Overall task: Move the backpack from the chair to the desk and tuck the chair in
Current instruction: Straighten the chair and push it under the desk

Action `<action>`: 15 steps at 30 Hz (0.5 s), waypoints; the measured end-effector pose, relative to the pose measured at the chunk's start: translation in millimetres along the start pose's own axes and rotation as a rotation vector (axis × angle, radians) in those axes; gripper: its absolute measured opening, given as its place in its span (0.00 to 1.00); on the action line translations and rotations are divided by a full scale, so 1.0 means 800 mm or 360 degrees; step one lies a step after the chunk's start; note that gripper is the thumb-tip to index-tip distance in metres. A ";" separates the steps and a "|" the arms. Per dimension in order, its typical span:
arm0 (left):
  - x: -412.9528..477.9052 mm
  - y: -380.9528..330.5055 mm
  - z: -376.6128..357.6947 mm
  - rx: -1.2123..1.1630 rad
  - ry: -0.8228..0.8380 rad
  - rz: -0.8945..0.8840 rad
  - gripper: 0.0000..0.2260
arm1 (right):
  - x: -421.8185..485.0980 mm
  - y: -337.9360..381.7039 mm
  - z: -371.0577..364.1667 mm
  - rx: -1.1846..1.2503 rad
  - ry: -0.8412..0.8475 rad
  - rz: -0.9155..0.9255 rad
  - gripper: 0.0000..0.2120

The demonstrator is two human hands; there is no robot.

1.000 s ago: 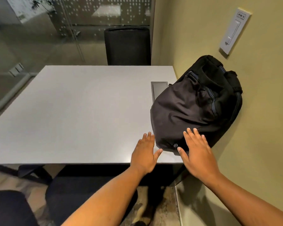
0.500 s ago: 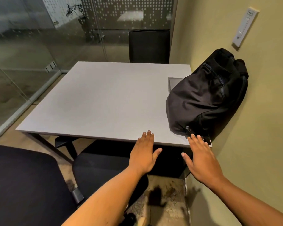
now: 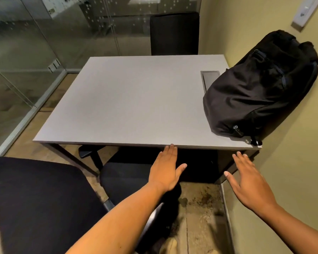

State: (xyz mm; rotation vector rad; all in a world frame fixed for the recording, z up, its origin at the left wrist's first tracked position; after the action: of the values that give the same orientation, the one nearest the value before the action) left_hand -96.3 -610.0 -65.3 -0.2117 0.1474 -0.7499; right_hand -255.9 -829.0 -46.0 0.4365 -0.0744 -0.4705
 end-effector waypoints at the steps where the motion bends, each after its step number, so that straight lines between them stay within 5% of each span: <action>1: -0.006 0.008 0.000 0.0004 0.0013 -0.0023 0.32 | -0.011 0.004 -0.006 -0.0002 0.0001 -0.0038 0.32; 15: -0.105 0.054 0.021 0.0001 -0.0059 -0.0211 0.34 | -0.130 0.089 -0.034 -0.0044 -0.0012 -0.0150 0.32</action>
State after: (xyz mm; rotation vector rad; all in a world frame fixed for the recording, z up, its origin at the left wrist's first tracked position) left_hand -125.5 -519.0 -54.3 -0.2359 0.0987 -0.8772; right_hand -314.1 -714.1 -37.6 0.4126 -0.0547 -0.5656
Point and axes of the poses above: each hand's wrist, its own x-axis towards the middle knuckle, its own z-axis out of the back of the hand, y = z × x, the point moved 1 cm from there along x, towards the middle knuckle, and after that the axes turned 5 degrees about x, right-handed, at the moved point
